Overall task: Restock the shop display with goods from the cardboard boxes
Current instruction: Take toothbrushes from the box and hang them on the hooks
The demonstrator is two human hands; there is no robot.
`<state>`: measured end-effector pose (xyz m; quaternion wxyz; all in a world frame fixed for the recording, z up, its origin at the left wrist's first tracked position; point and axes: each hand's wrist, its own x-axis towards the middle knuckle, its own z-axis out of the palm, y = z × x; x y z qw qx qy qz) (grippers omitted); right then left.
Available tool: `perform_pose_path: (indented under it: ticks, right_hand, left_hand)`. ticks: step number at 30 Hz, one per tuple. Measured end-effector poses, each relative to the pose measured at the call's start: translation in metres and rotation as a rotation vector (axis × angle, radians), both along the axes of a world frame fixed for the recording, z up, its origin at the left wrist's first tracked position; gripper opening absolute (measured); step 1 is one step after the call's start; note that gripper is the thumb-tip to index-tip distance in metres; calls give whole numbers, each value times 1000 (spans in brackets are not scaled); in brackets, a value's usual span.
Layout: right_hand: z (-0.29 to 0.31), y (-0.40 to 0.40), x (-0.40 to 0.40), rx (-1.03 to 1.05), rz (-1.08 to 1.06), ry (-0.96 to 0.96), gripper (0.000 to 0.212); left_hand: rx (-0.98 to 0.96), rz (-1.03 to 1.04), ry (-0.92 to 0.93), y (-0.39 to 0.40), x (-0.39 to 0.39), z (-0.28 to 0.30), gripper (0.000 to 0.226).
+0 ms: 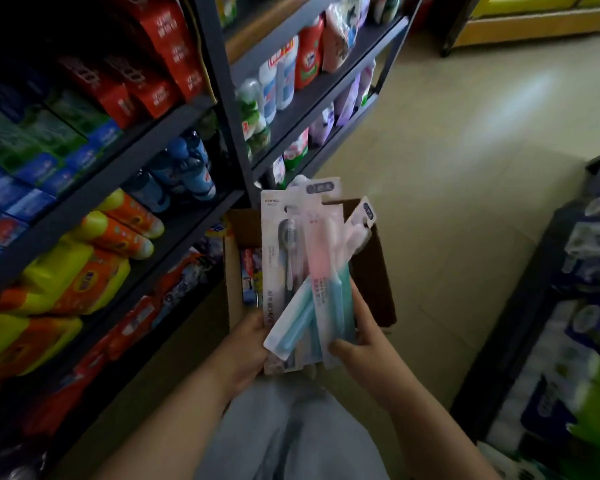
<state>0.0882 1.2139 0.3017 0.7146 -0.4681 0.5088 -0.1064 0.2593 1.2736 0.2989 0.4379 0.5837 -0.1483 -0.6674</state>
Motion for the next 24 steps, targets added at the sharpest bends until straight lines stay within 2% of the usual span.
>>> perform_pose_path:
  ticks: [3,9,11,14,17,20,24]
  right_hand:
    - [-26,3,3,25,-30,9,88]
    - [-69,8,23,96,-157,-5,53]
    - [-79,8,28,87,-218,17,56]
    - [-95,7,30,51,-276,65,72]
    - [-105,3,28,173,-316,84,86]
    - [-116,1,25,328,-313,65,59]
    - [-130,6,27,383,-278,153,48]
  left_hand:
    - [90,-69,1,-2,4,-25,18]
    - [170,-58,-10,-1,4,-72,28]
    - [195,-64,20,-3,2,-83,29]
    - [234,-65,93,-7,2,-98,35]
    - [276,-73,166,-8,8,-111,41]
    - [319,-106,240,-6,16,-122,42]
    - [347,-156,298,0,24,-135,41]
